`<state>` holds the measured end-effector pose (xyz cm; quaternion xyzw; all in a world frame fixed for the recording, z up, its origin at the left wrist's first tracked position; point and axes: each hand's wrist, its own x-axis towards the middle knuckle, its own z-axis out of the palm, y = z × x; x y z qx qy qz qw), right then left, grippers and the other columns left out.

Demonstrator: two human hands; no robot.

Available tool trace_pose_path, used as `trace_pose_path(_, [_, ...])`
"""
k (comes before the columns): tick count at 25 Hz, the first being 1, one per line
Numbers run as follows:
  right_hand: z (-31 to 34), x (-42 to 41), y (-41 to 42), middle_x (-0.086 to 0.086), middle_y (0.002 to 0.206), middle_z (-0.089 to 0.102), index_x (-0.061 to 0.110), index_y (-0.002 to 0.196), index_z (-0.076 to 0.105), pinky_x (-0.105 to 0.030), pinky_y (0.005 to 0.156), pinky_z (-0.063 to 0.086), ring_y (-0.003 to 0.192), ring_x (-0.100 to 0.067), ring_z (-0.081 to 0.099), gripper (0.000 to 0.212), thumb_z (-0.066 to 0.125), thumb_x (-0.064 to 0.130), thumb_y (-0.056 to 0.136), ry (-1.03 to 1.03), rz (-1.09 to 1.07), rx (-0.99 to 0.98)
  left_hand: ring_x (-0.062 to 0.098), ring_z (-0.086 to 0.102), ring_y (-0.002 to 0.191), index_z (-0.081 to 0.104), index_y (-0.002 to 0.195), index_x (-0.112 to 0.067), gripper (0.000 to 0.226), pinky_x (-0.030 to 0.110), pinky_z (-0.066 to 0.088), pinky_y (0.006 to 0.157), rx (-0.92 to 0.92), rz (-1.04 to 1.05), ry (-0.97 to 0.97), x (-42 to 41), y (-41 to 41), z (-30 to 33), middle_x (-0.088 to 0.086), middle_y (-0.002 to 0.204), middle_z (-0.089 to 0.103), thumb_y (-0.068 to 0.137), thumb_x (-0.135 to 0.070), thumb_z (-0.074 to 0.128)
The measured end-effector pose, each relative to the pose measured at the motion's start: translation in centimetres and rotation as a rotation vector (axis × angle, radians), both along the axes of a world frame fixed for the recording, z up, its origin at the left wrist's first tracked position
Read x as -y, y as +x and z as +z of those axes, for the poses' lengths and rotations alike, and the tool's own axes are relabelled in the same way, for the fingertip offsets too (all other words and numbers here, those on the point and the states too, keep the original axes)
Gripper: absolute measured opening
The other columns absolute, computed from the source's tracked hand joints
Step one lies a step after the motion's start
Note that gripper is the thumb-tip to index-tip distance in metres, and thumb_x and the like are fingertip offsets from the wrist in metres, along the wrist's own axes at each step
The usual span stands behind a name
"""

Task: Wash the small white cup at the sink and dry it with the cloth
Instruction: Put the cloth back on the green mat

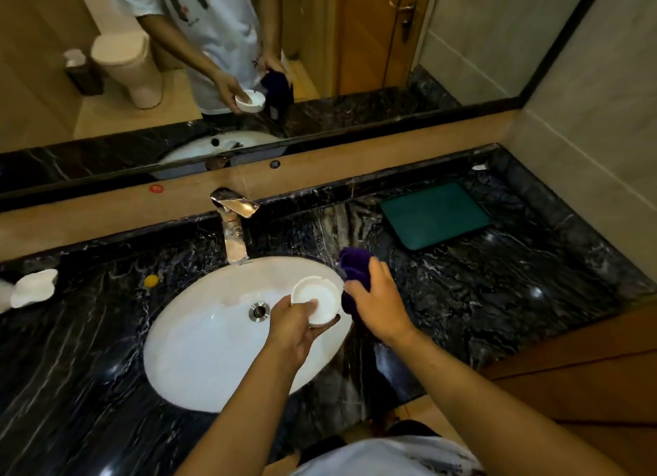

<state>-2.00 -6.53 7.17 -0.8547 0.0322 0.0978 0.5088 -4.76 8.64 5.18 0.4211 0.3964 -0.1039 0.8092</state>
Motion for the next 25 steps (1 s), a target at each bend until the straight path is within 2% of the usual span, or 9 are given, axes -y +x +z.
trace_pose_path(2, [0.1,1.9,0.9,-0.004,0.121,0.049,0.018,0.128,0.047,-0.033,0.073,0.045,0.103,-0.022,0.051,0.066,0.058,0.024,0.063,0.168,-0.065,-0.152,0.049,0.057,0.114,0.056,0.122,-0.001,0.04,0.061,0.059,0.084,0.011,-0.043,-0.026,1.1,0.4,-0.1,0.024,0.131,0.054,0.088,0.02,0.053])
trace_pose_path(4, [0.4,4.1,1.7,-0.005,0.128,0.051,0.018,0.142,0.035,-0.035,0.068,0.051,0.104,-0.026,0.056,0.081,0.059,0.015,0.064,0.124,-0.055,-0.169,0.048,0.057,0.115,0.056,0.128,0.0,0.05,0.059,0.06,0.084,0.031,-0.105,-0.012,2.2,1.4,-0.2,0.023,0.131,0.055,0.084,0.023,0.053])
trace_pose_path(6, [1.3,6.4,3.2,-0.011,0.125,0.057,0.015,0.146,0.026,-0.041,0.077,0.056,0.103,-0.03,0.063,0.081,0.062,0.007,0.074,0.024,-0.063,-0.141,0.046,0.058,0.112,0.055,0.129,-0.001,0.052,0.053,0.063,0.075,0.054,-0.164,0.019,3.9,3.3,0.2,0.022,0.128,0.056,0.083,0.023,0.053])
trace_pose_path(10, [1.8,12.0,8.2,-0.008,0.106,0.06,0.011,0.135,0.028,-0.034,0.067,0.048,0.09,-0.03,0.062,0.069,0.069,0.008,0.079,-0.138,-0.095,-0.069,0.043,0.06,0.105,0.056,0.124,-0.003,0.045,0.053,0.063,0.073,0.09,-0.211,0.005,8.4,8.4,1.5,0.019,0.123,0.056,0.086,0.021,0.05])
trace_pose_path(13, [0.9,16.3,13.2,-0.013,0.128,0.047,0.008,0.138,0.035,-0.038,0.087,0.051,0.109,-0.031,0.055,0.072,0.076,0.012,0.079,-0.273,-0.035,0.024,0.047,0.059,0.112,0.056,0.126,-0.001,0.047,0.057,0.062,0.075,0.086,-0.221,0.034,11.8,12.6,1.5,0.023,0.133,0.055,0.085,0.02,0.05])
trace_pose_path(15, [0.0,19.8,17.3,-0.014,0.135,0.036,0.008,0.138,0.041,-0.038,0.097,0.047,0.114,-0.034,0.051,0.071,0.078,0.012,0.078,-0.387,-0.036,0.079,0.045,0.061,0.106,0.058,0.122,-0.002,0.045,0.056,0.062,0.073,0.075,-0.214,0.056,14.6,15.6,1.2,0.024,0.133,0.056,0.084,0.02,0.05])
trace_pose_path(18, [-1.5,24.5,23.9,-0.016,0.139,0.037,0.013,0.144,0.042,-0.043,0.102,0.046,0.12,-0.039,0.05,0.075,0.079,0.014,0.078,-0.499,-0.008,0.074,0.043,0.06,0.103,0.058,0.119,-0.004,0.044,0.053,0.064,0.068,0.027,-0.18,0.073,18.0,20.1,0.9,0.022,0.129,0.055,0.084,0.022,0.05])
trace_pose_path(22, [-4.5,27.3,30.0,-0.021,0.145,0.04,0.01,0.146,0.033,-0.048,0.104,0.046,0.127,-0.043,0.046,0.083,0.081,0.015,0.079,-0.524,-0.001,0.043,0.048,0.056,0.115,0.052,0.132,-0.001,0.048,0.059,0.06,0.079,-0.032,-0.134,0.108,20.0,24.1,-0.9,0.022,0.134,0.05,0.088,0.018,0.052])
trace_pose_path(25, [-7.2,27.2,32.2,-0.022,0.145,0.039,0.013,0.15,0.03,-0.049,0.102,0.047,0.127,-0.044,0.045,0.086,0.079,0.015,0.08,-0.582,0.076,-0.014,0.045,0.056,0.111,0.052,0.131,-0.001,0.046,0.06,0.06,0.079,-0.062,-0.111,0.122,20.8,25.7,-2.3,0.021,0.132,0.05,0.088,0.014,0.05])
